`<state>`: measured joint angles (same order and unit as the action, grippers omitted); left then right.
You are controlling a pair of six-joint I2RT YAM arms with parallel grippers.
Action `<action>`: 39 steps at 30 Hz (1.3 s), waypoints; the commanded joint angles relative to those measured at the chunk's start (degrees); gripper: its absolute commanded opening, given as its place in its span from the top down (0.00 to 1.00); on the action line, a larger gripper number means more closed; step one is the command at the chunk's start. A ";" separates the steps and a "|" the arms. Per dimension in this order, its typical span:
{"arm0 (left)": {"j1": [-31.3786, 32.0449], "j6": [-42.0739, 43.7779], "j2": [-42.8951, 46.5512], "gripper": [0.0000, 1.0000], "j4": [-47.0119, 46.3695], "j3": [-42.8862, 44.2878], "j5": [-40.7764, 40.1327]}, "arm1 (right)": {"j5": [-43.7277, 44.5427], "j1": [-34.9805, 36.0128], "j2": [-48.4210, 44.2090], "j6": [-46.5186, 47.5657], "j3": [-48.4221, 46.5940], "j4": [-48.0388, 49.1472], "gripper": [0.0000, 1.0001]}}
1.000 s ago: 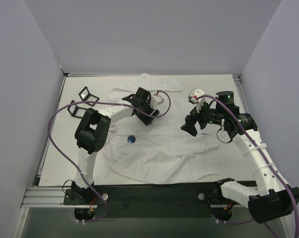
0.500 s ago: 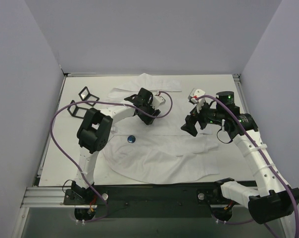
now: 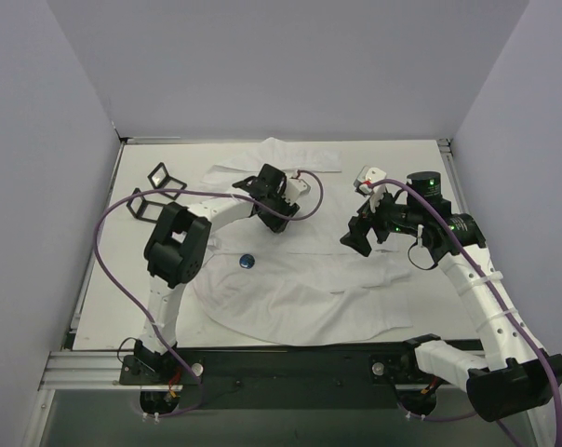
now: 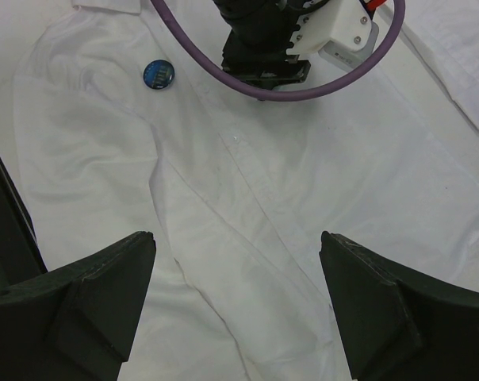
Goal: Remove the brooch from the garment
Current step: Pick up the flattened clothing from the center of the board.
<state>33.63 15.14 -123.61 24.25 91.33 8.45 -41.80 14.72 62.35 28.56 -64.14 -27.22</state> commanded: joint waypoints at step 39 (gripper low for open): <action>-7.44 -4.50 -4.80 0.49 12.83 10.09 18.45 | 1.90 5.49 0.67 1.33 -0.37 -0.38 0.12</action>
<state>26.30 11.16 -127.39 34.30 98.41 25.19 -39.81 19.55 62.67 28.82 -64.14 -27.64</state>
